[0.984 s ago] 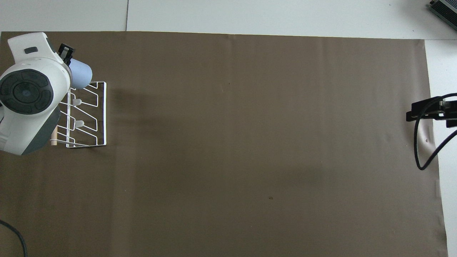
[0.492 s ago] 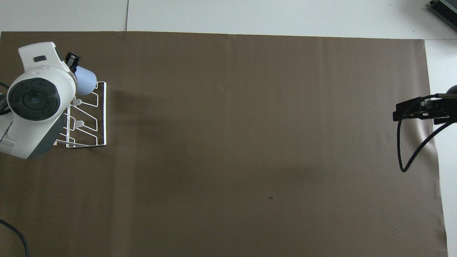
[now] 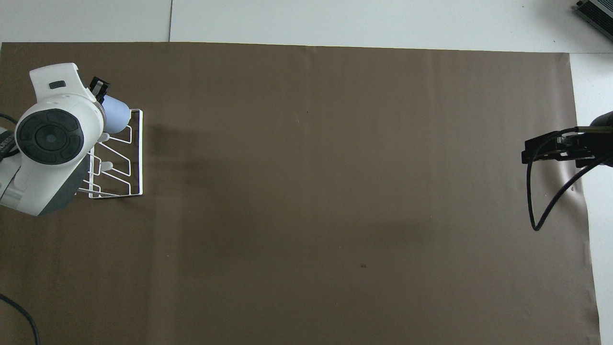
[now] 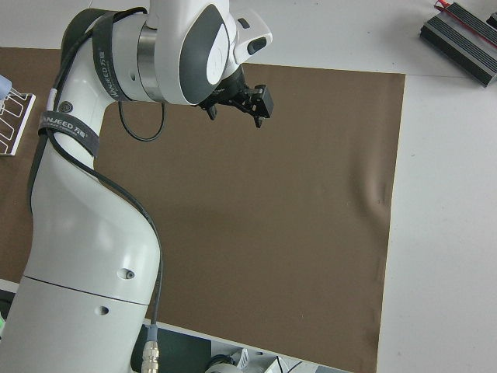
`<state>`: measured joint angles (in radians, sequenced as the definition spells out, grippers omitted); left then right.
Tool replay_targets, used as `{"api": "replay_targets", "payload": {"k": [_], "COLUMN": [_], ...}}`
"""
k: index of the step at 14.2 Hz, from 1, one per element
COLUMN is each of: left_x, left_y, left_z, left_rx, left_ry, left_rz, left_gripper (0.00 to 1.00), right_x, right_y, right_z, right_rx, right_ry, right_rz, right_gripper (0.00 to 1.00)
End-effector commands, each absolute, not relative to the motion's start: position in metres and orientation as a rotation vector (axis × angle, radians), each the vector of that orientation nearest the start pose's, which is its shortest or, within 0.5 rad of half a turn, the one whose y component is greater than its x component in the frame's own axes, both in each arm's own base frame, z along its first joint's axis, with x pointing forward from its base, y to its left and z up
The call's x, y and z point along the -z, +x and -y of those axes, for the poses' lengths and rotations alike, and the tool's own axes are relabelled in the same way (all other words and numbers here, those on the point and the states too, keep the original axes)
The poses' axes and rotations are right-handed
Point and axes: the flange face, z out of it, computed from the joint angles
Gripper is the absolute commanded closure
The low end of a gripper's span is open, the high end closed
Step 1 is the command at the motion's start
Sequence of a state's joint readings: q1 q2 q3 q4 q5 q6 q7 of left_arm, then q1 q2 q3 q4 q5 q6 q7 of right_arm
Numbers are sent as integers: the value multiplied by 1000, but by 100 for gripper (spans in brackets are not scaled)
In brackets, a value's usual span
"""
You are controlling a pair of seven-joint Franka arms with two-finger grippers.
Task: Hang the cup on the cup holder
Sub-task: 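Lower the cup onto a rack hook with the left gripper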
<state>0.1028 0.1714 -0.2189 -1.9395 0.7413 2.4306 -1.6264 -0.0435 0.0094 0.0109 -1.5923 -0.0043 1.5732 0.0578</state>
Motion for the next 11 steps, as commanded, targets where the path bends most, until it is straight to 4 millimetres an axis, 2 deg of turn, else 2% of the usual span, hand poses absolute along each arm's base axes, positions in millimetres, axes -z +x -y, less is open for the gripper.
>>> {"api": "replay_targets", "payload": {"k": [1,2,3,4,5,8,11], "left_x": [-434,-435,-436,-435,-435,-437,-440], "left_y": [612,612,611,611,611,610,608], "left_z": [62,65,66,66,67,73,85], "left_rx": [930,929,925,918,915,910,889], "left_ry": [-2528,-2530,-2525,-2519,-2519,-2514,-2497], "left_rz": [1389,1387,1385,1383,1381,1368,1345], "left_gripper": [37,29,28,18,13,4,0], "right_x": [-612,-612,-611,-610,-609,-609,-606], "right_y": [558,558,559,559,559,556,555], "right_z": [30,29,29,28,24,25,26], "right_rx": [-39,-36,-36,-34,-31,-36,-51], "right_ry": [-3157,-3147,-3145,-3146,-3148,-3146,-3146], "right_rz": [-174,-179,-181,-178,-171,-166,-166], "right_gripper": [0,0,0,0,0,0,0]}}
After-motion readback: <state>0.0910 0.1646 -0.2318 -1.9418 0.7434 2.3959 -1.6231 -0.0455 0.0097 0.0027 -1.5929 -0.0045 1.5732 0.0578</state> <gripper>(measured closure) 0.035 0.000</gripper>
